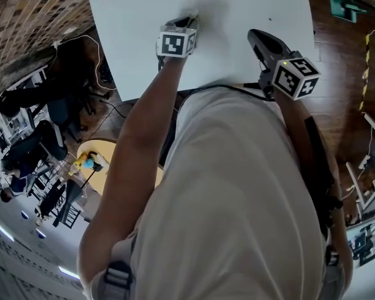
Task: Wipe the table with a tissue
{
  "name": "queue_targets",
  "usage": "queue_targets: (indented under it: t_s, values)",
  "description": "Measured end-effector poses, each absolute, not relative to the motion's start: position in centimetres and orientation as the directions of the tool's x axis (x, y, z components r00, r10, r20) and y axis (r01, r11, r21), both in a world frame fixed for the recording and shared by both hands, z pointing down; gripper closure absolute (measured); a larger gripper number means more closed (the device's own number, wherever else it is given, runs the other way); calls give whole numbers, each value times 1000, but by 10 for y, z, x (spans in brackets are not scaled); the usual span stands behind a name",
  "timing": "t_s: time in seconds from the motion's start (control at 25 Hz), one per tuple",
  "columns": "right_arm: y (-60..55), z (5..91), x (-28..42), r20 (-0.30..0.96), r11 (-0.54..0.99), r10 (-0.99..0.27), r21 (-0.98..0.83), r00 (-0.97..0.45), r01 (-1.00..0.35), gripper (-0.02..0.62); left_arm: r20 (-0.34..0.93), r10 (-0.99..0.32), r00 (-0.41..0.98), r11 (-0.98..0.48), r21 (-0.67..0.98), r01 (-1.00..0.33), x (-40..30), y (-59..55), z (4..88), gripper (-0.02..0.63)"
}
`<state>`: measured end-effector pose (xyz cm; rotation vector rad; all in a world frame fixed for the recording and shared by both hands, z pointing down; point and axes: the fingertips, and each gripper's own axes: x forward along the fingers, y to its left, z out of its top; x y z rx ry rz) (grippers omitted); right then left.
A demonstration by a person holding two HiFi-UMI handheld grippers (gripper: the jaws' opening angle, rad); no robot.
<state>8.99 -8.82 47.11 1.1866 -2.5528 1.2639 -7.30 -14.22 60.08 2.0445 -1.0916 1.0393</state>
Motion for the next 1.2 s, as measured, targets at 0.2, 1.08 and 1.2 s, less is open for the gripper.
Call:
queue_targets:
  t_s: [0.2, 1.08, 1.2]
  values:
    - [-92, 466, 86, 351, 378, -612, -658, -709, -652, 588, 748, -581, 321, -232, 226, -946, -140, -150, 570, 546]
    - [-110, 471, 117, 358, 363, -655, -623, -665, -693, 588, 734, -481, 479, -469, 247, -848, -42, -146, 572, 545]
    - [-109, 470, 128, 371, 375, -656, -596, -658, -710, 588, 743, -479, 467, -472, 230, -851, -29, -160, 567, 545]
